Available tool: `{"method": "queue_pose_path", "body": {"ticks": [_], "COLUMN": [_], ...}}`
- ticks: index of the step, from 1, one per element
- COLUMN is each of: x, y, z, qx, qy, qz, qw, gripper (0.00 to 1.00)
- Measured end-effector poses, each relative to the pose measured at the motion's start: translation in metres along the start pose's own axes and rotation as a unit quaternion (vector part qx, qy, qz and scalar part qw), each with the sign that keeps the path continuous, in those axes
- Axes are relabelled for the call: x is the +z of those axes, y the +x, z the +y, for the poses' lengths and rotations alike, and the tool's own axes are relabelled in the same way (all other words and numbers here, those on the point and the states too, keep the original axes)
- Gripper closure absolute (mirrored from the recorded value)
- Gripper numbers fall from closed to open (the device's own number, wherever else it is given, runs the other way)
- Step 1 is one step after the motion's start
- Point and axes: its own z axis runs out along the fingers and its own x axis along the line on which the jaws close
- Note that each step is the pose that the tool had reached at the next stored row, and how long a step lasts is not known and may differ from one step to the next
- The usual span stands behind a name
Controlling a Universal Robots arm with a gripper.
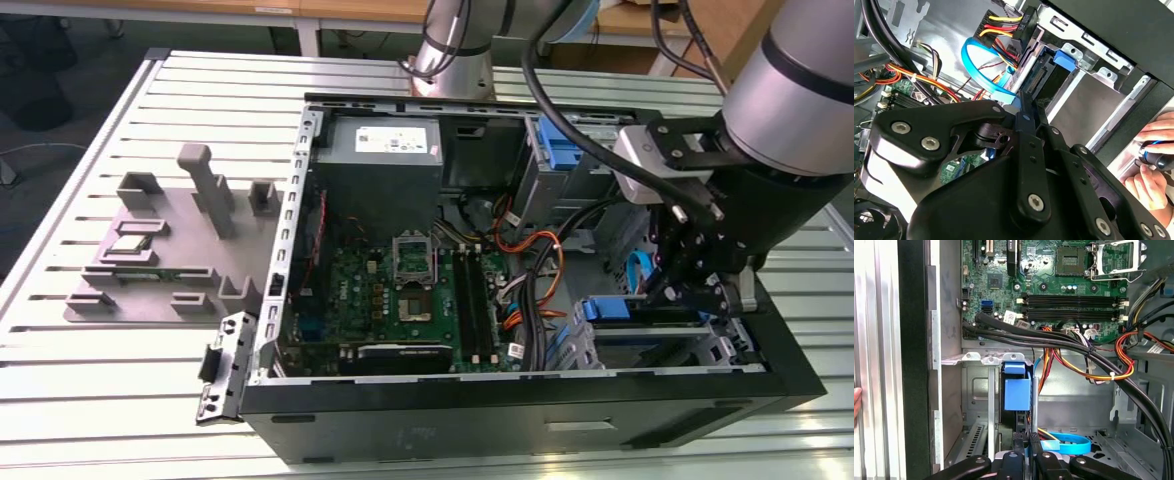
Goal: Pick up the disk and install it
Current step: 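Insert the first disk wire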
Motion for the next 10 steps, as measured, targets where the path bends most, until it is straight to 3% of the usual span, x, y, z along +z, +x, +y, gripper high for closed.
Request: {"method": "queue_pose_path", "body": {"ticks": [10], "x": [0.002], "y": [0.0], "z": [0.0002], "qx": [-0.001], "qy": [0.0001], "qz": [0.0], "qw": [1.0], "gripper": [0.84]}}
